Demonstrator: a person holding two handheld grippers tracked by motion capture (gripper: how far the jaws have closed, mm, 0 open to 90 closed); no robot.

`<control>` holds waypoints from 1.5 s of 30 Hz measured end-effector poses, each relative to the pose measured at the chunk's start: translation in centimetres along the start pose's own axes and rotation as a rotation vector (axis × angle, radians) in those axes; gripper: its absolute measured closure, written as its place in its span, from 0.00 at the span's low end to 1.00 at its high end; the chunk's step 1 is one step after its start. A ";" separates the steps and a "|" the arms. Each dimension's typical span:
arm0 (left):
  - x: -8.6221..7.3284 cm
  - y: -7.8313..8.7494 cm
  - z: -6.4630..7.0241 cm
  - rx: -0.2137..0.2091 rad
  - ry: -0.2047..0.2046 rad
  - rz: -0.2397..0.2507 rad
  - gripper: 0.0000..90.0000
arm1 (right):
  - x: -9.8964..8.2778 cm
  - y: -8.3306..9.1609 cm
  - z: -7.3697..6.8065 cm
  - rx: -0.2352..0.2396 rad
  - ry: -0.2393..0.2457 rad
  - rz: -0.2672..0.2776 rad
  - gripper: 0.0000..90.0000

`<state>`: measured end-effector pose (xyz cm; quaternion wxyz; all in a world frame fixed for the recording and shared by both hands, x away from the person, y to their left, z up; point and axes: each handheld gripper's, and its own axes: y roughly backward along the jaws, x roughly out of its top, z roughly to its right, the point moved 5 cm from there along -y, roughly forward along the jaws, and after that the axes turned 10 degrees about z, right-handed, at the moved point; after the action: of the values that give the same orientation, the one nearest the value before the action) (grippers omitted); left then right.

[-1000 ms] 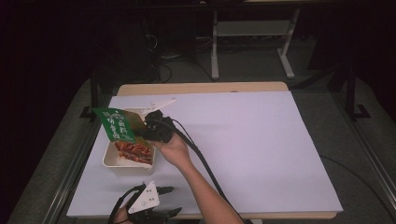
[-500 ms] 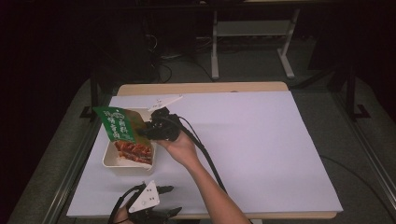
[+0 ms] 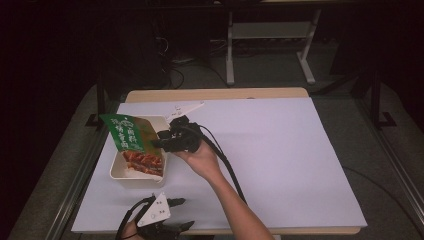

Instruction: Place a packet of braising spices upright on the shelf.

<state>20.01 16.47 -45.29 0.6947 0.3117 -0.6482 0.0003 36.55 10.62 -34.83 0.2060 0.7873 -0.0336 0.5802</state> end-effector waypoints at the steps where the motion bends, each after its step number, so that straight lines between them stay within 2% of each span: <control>1: 0.0 0.0 0.0 0.001 0.003 0.002 0.36 | 0.0 0.1 0.0 -0.002 -0.002 -0.001 0.65; 20: 0.0 -0.1 -0.2 0.000 -0.001 0.002 0.36 | -0.9 3.7 0.2 0.001 0.002 0.007 0.60; 30: 0.0 -0.1 -0.2 -0.001 0.002 0.005 0.36 | -1.8 6.1 0.9 -0.025 -0.004 0.001 0.58; 41: 0.0 -0.2 -0.1 0.000 -0.005 0.006 0.36 | -2.5 7.6 1.4 -0.041 -0.009 -0.007 0.56; 45: 0.0 -0.2 -0.1 0.000 0.001 0.010 0.36 | -3.0 8.7 1.6 -0.050 -0.019 -0.017 0.55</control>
<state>20.16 16.33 -45.35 0.6950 0.3084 -0.6495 0.0038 34.53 1.54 -35.51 0.2301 0.7877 -0.0436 0.5698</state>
